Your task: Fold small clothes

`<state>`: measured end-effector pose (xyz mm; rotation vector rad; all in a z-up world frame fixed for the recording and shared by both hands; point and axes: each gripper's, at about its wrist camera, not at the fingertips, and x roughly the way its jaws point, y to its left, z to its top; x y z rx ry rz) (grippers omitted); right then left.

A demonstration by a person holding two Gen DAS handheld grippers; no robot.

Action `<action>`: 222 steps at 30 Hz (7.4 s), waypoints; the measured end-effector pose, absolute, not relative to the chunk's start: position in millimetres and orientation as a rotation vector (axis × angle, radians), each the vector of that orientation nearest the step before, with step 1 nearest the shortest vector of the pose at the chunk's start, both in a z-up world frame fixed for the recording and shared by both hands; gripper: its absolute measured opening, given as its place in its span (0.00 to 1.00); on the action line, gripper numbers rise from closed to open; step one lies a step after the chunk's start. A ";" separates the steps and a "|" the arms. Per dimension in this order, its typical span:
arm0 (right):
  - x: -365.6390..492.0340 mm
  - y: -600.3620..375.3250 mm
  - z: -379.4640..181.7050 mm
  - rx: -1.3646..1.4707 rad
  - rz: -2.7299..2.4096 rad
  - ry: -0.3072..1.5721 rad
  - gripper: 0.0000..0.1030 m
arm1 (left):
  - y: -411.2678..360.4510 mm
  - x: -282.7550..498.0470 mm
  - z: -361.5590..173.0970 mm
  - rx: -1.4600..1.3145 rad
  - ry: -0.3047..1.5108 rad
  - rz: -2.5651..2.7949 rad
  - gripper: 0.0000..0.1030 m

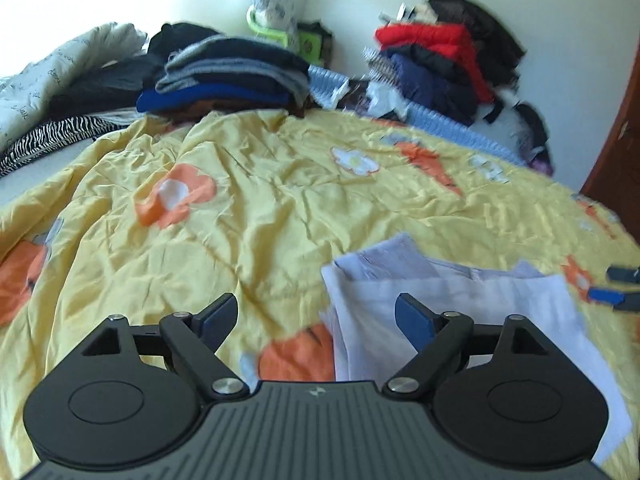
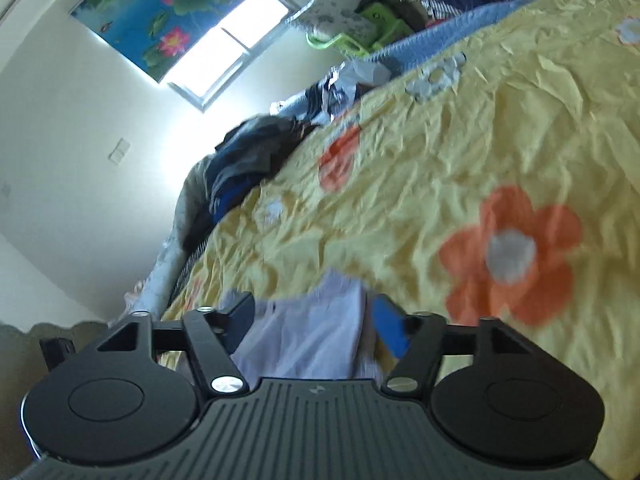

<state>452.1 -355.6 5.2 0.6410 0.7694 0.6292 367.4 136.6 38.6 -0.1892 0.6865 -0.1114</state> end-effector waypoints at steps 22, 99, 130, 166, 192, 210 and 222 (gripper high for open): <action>404.5 -301.1 -33.8 0.720 0.756 1.164 0.17 | 143.8 347.8 -23.2 -0.731 0.957 -0.278 0.17; 217.2 -253.3 23.5 0.310 0.626 0.878 0.76 | 74.5 191.3 22.9 -0.473 0.772 -0.008 0.89; 232.4 -315.3 12.2 0.758 0.739 0.822 0.85 | 24.3 222.1 47.9 -0.549 0.922 0.080 0.09; 370.7 -314.4 -17.6 0.880 0.503 1.080 0.65 | -116.9 205.4 24.2 -0.274 0.904 -0.355 0.10; 328.8 -370.0 27.7 0.840 0.524 0.866 0.50 | -89.7 122.7 62.0 0.138 0.553 -0.388 0.75; 253.9 -375.1 6.3 0.803 0.580 1.196 0.68 | -160.1 143.0 4.8 0.297 0.696 -0.701 0.75; 297.0 -337.0 -25.3 0.934 0.663 1.274 0.72 | -183.8 135.3 -4.8 0.230 0.748 -0.782 0.87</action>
